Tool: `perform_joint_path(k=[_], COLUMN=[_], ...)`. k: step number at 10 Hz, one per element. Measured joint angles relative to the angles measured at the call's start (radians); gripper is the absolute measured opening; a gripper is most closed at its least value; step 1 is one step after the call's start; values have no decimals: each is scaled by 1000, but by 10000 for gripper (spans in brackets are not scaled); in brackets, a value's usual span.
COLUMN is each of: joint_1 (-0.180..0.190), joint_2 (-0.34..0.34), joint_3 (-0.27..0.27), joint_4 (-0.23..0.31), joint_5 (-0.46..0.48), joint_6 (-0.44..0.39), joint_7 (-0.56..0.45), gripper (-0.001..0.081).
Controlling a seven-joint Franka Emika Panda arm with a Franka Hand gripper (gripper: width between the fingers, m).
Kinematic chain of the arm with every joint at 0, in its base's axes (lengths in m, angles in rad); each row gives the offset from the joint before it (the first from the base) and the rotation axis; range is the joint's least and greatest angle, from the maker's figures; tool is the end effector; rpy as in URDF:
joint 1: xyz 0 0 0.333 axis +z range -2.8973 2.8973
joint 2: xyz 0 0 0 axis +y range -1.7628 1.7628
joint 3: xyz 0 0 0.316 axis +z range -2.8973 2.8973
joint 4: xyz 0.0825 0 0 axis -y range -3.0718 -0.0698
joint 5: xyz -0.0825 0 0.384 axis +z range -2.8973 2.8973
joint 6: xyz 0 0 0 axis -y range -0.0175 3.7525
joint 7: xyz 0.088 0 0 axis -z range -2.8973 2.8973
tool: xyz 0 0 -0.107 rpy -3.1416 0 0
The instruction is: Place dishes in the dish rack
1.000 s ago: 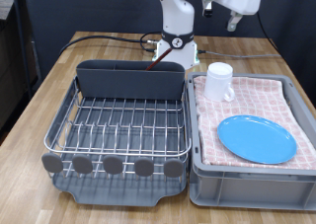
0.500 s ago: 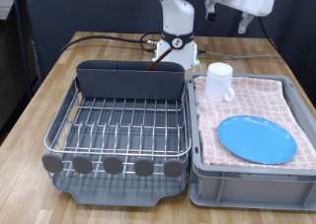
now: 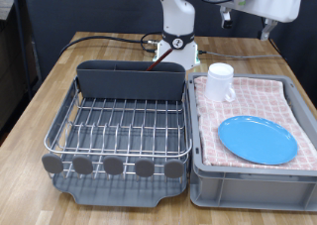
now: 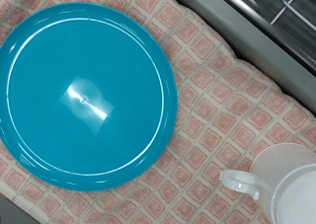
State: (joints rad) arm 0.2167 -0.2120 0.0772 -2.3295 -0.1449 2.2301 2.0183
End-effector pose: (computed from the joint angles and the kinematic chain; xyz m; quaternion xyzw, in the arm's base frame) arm 0.4650 0.1370 0.4337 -0.6786 0.7293 -0.0843 0.0234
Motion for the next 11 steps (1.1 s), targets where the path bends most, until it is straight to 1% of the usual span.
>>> perform_joint_path(k=[4,5,6,9,11], joint_1=[0,0,0,-2,-3], joint_2=[61,77,99,178,220], joint_3=[20,20,15,-10,-25], joint_4=[29,28,21,-30,-63], joint_5=[5,6,11,11,12], joint_6=[-8,12,56,256,368], joint_7=[5,3,-9,-43,-54], gripper=[802,802,802,802,802])
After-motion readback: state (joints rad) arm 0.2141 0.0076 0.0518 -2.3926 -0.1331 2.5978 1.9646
